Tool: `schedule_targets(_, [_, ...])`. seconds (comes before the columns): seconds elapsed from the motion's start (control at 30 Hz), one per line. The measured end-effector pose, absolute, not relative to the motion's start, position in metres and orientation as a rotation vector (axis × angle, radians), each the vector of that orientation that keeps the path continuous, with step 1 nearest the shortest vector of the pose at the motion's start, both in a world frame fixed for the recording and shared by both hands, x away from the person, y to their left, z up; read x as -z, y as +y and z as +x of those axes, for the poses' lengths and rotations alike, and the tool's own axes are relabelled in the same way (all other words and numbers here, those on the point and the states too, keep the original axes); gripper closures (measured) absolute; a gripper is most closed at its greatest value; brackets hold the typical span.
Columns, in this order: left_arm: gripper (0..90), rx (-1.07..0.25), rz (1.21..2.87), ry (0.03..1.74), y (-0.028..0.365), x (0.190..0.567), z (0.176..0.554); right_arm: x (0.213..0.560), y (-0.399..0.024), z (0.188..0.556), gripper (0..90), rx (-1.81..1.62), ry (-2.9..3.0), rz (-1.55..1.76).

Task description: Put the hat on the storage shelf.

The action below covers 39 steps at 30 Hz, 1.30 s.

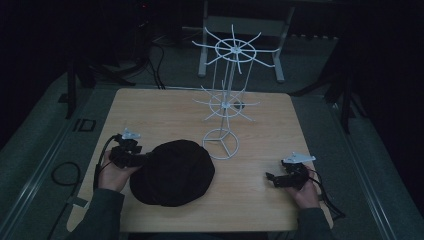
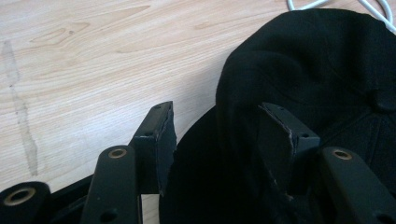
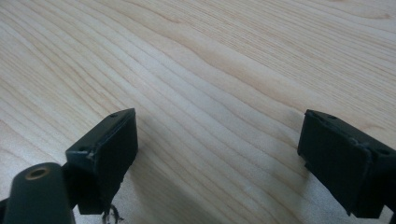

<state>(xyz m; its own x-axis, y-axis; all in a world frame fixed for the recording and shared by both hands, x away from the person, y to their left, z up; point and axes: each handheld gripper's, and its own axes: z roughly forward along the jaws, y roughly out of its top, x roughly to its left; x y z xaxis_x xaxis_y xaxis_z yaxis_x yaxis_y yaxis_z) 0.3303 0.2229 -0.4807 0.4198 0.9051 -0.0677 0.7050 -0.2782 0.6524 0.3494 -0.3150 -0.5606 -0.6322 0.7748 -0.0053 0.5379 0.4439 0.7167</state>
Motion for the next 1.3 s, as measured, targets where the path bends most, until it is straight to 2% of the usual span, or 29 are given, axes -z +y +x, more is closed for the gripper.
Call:
schedule_targets(0.83, [49.2,-0.317,2.212,1.386,0.201,0.512,0.351,0.561,-0.315,0.349,12.0,-0.996,2.367,1.122])
schedule_targets(1.3, [50.3,-0.233,2.24,1.388,0.2,0.513,0.358,0.561,-0.315,0.349,12.0,-0.996,2.368,1.121])
